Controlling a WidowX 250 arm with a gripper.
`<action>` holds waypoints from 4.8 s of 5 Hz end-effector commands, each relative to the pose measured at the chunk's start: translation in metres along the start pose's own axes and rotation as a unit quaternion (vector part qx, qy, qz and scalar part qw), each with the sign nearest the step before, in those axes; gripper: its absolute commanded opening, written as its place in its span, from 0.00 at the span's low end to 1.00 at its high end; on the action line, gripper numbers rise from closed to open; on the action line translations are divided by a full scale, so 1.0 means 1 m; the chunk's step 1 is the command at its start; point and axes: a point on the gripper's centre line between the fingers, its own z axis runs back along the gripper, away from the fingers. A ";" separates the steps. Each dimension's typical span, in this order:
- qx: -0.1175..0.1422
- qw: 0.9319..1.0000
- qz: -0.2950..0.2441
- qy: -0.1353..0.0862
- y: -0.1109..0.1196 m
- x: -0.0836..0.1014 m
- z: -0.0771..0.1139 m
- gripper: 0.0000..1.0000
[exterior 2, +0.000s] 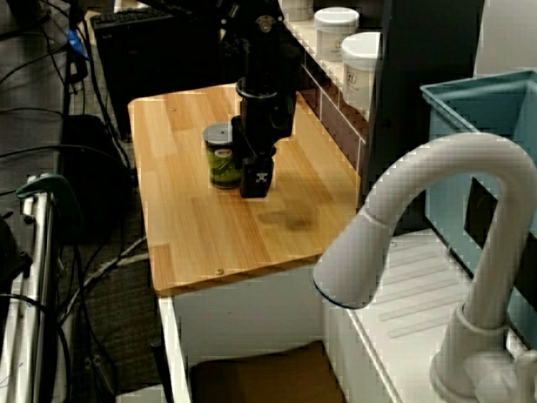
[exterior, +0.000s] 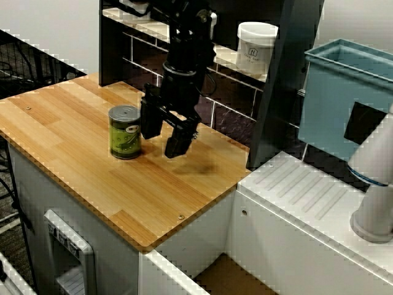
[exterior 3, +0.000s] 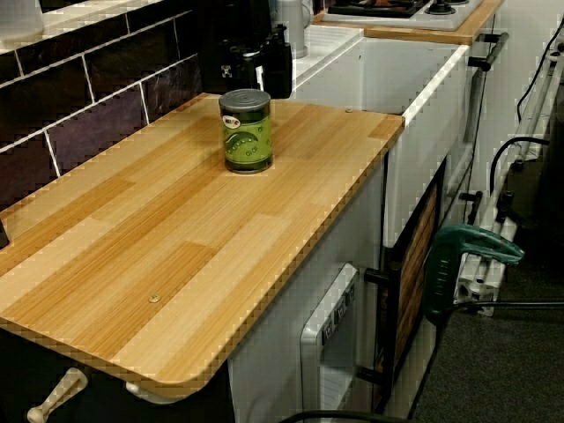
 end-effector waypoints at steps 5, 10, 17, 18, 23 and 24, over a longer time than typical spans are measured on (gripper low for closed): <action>-0.004 0.999 -0.024 -0.021 0.022 -0.051 0.018 1.00; -0.004 0.999 0.002 -0.038 0.047 -0.047 0.011 1.00; -0.002 0.999 0.000 -0.044 0.041 -0.032 0.017 1.00; -0.007 0.999 0.008 -0.041 0.049 -0.027 0.014 1.00; -0.001 1.000 0.012 -0.019 0.101 -0.028 0.015 1.00; 0.005 1.000 0.006 -0.015 0.112 -0.031 0.017 1.00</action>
